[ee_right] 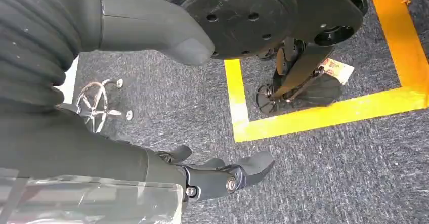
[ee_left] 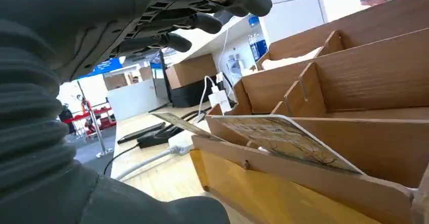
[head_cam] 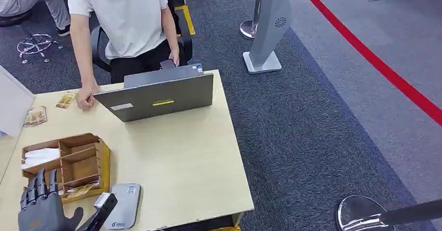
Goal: Pass the card to the sensor for recognition and then transmit it.
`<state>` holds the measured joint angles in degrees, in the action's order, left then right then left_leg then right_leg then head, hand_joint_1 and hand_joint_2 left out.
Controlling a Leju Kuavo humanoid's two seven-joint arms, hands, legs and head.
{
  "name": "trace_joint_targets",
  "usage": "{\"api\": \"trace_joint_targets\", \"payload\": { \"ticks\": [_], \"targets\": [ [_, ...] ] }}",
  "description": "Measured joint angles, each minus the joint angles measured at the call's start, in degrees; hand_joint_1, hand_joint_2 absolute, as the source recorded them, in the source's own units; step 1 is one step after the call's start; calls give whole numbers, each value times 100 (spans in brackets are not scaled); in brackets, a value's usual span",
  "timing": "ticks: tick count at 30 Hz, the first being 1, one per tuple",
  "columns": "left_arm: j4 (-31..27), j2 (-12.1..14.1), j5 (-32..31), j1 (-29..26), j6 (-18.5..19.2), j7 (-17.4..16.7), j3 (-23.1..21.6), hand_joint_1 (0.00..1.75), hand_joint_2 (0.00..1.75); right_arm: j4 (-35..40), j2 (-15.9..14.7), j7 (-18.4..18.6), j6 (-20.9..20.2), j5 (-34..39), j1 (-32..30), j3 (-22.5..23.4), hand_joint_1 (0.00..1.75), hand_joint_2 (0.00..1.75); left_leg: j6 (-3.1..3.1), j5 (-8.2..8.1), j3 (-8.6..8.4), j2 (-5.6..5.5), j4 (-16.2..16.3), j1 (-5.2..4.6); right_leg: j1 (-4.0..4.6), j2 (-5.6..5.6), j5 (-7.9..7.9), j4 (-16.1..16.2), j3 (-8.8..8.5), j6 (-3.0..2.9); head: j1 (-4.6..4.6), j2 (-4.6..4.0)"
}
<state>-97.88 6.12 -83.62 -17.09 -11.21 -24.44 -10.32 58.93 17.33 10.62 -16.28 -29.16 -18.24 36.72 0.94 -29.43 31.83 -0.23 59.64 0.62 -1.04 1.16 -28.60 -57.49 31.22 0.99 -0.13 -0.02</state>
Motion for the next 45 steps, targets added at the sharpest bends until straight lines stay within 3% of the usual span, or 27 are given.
{"api": "trace_joint_targets", "payload": {
  "ticks": [29,30,31,45],
  "targets": [
    [4,-68,-157,164,13,251,61,0,175,20,0,-11,-79,-37,-3,2,0,175,0,0,-1,0,0,0,1,0,0,0,1,0,0,0],
    [4,-74,-157,164,15,256,76,31,175,20,0,-11,-79,-37,-3,2,0,175,0,0,-1,0,0,0,1,0,0,0,1,0,0,0],
    [4,-79,-157,164,17,260,87,175,175,20,0,-11,-81,-37,-3,2,0,175,0,0,-1,0,0,0,1,0,0,0,1,0,0,0],
    [94,-83,168,245,350,426,129,175,175,20,0,-39,-118,-122,7,2,0,175,0,0,-1,0,0,0,1,0,0,0,1,0,0,0]
  ]
}}
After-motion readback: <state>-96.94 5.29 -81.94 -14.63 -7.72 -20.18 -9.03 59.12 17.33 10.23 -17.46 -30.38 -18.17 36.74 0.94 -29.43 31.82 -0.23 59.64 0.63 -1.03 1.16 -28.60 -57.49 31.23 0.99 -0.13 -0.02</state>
